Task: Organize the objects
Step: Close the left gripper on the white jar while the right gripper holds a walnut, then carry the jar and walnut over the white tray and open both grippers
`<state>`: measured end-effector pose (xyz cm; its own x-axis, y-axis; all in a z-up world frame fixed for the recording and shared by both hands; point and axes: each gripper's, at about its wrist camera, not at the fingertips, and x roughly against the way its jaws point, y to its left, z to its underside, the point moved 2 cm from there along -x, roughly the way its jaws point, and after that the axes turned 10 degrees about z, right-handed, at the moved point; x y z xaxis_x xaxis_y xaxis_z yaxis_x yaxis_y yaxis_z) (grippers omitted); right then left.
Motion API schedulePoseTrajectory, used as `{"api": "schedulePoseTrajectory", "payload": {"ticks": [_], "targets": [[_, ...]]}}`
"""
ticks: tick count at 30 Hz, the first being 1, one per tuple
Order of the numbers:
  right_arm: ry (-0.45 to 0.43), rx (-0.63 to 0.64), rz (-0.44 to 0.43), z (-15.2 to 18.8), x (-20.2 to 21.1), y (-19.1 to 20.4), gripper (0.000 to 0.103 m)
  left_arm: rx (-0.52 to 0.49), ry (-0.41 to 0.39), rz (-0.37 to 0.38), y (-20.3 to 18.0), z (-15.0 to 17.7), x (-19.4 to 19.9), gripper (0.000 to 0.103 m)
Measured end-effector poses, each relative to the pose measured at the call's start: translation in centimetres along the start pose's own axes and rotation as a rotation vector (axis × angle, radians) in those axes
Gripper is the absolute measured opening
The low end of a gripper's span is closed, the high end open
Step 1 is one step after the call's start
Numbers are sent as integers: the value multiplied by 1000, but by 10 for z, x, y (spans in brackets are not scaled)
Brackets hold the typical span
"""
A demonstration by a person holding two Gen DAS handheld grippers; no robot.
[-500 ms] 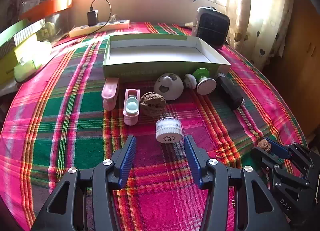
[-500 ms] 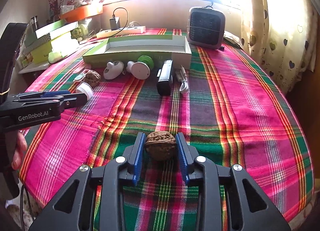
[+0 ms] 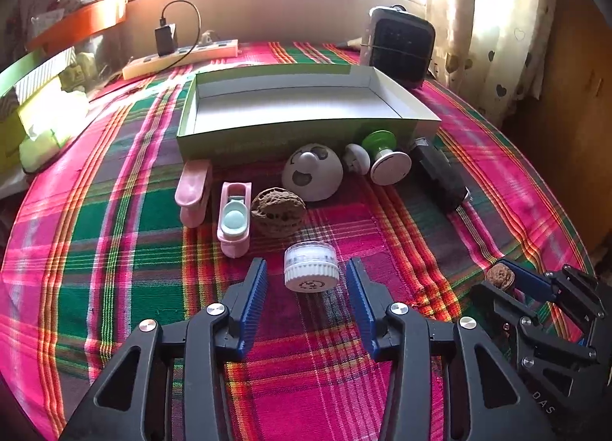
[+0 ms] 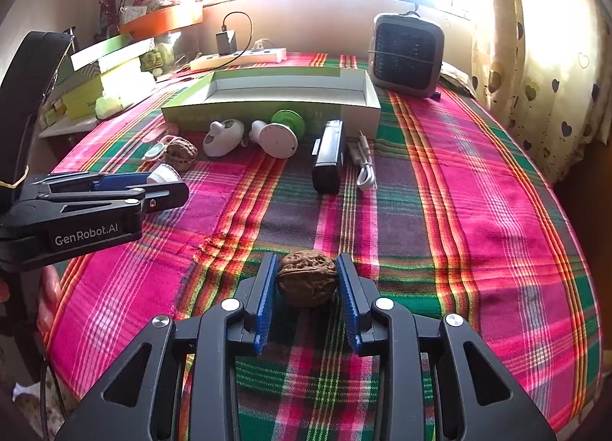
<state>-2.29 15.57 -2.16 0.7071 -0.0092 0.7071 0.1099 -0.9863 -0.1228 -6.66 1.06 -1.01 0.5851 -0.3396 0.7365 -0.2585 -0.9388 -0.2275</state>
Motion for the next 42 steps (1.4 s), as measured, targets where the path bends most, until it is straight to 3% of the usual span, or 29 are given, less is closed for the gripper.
{"api": "schedulePoseTrajectory", "payload": {"ticks": [7,29,42], "targets": [[1,4,-5,-3,-3,1,33,7,-1,-6,4,-2,0,26],[-9,13,-31,-19,-6,8,33,-6,-14,-5,2,-10,2,25],[-51,29,-52,-50,-7,13,33,-22,-62,-8,4,-33,13,26]]}}
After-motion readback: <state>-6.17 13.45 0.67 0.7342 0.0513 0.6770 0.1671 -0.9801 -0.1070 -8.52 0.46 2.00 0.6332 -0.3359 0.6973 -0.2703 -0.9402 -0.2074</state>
